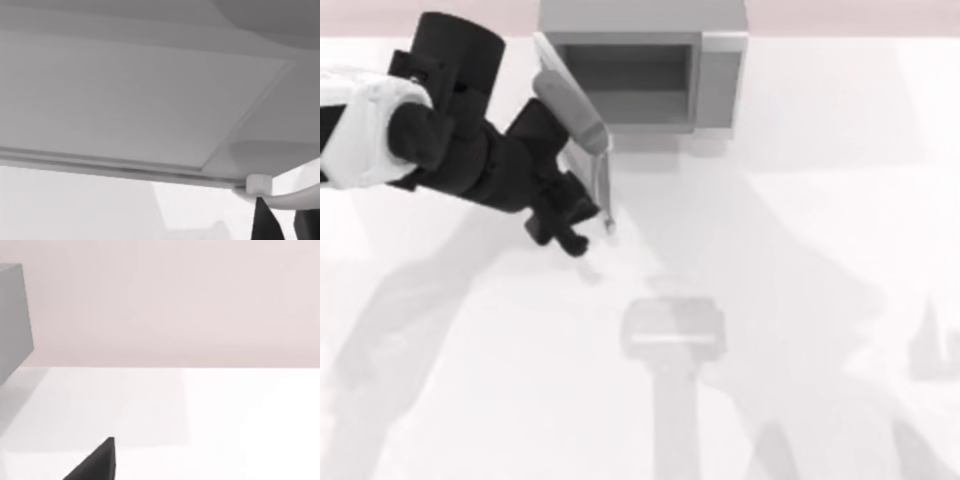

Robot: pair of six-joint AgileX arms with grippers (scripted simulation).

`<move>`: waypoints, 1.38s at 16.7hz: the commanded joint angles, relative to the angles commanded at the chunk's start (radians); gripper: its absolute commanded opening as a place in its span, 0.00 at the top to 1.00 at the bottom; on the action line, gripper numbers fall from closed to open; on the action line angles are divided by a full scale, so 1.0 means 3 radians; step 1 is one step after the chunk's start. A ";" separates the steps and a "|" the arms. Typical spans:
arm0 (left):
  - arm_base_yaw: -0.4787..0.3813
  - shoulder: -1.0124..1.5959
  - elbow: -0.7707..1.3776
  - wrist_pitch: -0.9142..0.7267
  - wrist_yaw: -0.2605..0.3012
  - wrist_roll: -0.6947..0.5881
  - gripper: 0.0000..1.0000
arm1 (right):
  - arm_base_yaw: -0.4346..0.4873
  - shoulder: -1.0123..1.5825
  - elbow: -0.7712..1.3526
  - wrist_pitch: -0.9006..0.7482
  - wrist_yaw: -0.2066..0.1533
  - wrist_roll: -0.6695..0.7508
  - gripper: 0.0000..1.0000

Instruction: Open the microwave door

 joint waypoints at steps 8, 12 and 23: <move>0.0000 0.0000 0.0000 0.0000 0.0000 0.0000 1.00 | 0.0000 0.0000 0.0000 0.0000 0.0000 0.0000 0.00; 0.0004 0.0007 -0.0014 -0.0034 0.0041 0.0037 1.00 | 0.0000 0.0000 0.0000 0.0000 0.0000 0.0000 0.00; 0.0108 0.0010 0.0031 -0.0142 0.0158 0.0273 1.00 | 0.0000 0.0000 0.0000 0.0000 0.0000 0.0000 0.00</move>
